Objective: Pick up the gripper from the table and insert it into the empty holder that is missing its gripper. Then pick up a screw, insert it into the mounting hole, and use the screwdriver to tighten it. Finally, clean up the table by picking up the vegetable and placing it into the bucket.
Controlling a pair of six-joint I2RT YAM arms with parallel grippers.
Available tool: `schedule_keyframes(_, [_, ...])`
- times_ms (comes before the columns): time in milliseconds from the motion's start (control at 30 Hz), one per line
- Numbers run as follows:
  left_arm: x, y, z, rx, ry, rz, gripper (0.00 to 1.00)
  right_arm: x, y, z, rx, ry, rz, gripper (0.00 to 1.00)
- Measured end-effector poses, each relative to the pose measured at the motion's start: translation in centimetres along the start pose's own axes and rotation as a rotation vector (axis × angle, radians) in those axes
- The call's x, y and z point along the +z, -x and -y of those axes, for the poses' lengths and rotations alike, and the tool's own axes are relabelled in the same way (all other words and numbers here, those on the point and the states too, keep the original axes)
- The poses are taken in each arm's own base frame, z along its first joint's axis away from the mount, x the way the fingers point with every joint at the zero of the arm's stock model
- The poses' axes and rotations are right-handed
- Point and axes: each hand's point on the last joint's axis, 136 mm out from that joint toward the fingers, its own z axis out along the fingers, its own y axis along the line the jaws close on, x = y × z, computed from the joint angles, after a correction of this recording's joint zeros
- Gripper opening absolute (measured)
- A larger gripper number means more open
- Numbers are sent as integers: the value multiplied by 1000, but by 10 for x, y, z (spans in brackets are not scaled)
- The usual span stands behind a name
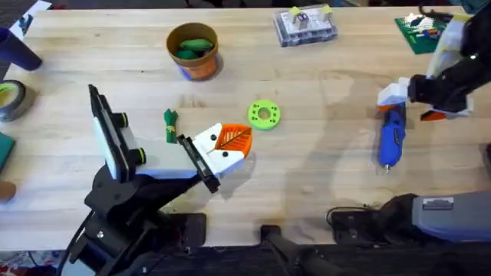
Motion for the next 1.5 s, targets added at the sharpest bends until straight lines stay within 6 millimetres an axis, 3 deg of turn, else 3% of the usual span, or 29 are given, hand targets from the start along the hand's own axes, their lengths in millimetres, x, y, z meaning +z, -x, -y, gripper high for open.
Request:
schedule_keyframes(200, [0, 0, 0, 0, 0, 0, 16, -9, -1, 0, 12, -2, 23, 996])
schedule_keyframes(500, [0, 0, 0, 0, 0, 0, 16, 24, -12, -2, 42, -3, 35, 996])
schedule_keyframes(700, [0, 0, 0, 0, 0, 0, 16, 30, -12, -2, 54, -3, 45, 975])
schedule_keyframes(767, [0, 0, 0, 0, 0, 0, 16, 31, -10, -2, 57, -3, 52, 912])
schedule_keyframes(833, [0, 0, 0, 0, 0, 0, 16, 32, -6, -1, 60, -5, 64, 772])
schedule_keyframes(900, [0, 0, 0, 0, 0, 0, 16, 33, -2, 0, 66, -12, 78, 562])
schedule_keyframes(1000, [0, 0, 0, 0, 0, 0, 16, 35, 0, 5, 73, -30, 84, 145])
schedule_keyframes(1033, [0, 0, 0, 0, 0, 0, 16, 35, 0, 5, 74, -34, 82, 53])
schedule_keyframes(1300, [0, 0, 0, 0, 0, 0, 16, 27, 1, 4, 74, -26, 101, 25])
schedule_keyframes(1400, [0, 0, 0, 0, 0, 0, 16, 3, 14, 3, 79, -21, 208, 25])
schedule_keyframes(1500, [0, 0, 0, 0, 0, 0, 16, -41, 31, 5, 109, -21, 389, 25])
